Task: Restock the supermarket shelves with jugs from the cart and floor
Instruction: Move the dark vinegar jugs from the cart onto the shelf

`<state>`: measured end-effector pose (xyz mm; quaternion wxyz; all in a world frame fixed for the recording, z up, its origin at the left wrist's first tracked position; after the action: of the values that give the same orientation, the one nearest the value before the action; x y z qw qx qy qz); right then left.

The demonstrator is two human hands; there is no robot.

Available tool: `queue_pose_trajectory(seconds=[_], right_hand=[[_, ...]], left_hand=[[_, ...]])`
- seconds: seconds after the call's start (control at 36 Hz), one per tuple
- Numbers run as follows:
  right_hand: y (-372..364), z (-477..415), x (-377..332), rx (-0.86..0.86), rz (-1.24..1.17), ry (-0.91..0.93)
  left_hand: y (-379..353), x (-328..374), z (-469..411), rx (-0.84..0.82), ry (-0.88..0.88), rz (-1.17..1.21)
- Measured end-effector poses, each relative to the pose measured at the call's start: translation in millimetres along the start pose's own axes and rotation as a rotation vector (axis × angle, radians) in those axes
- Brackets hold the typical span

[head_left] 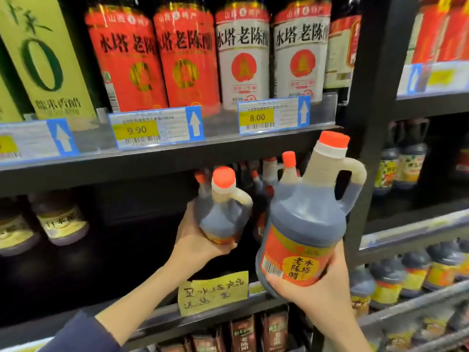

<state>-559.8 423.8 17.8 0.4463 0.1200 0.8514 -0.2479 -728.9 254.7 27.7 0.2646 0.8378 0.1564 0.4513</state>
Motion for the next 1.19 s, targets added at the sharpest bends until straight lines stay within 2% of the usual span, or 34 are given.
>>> queue_pose_trajectory(seconds=[0.19,0.58,0.78,0.92,1.03,1.19], right_hand=[[-3,5,5,0.045,-0.001,0.004],[3,14,1,0.146,0.011,0.041],[9,16,4,0.192,0.039,0.042],[7,14,7,0.189,0.056,0.045],[3,13,7,0.188,0.046,0.041],[-5,11,8,0.196,0.009,0.039]], left_hand=[[-13,-8,-15,-0.068,-0.057,-0.038],[-60,-34,-29,-0.147,-0.002,-0.079],[-69,-53,-38,-0.083,0.078,-0.060],[-67,-60,-29,-0.015,0.262,-0.147],[-68,-67,-24,0.006,0.346,-0.160],[-72,-65,-25,-0.016,0.253,-0.100]])
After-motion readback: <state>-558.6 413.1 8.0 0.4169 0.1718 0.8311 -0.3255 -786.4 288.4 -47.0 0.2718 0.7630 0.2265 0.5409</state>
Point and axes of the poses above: each hand's wrist, its own z-axis away from the middle knuckle, its own y-axis out of the back of the hand, x = y × z, the point moved 10 cm from there along -z, towards the middle knuckle, and after that the axes turned 15 degrees about -z, right-handed, at the moved point
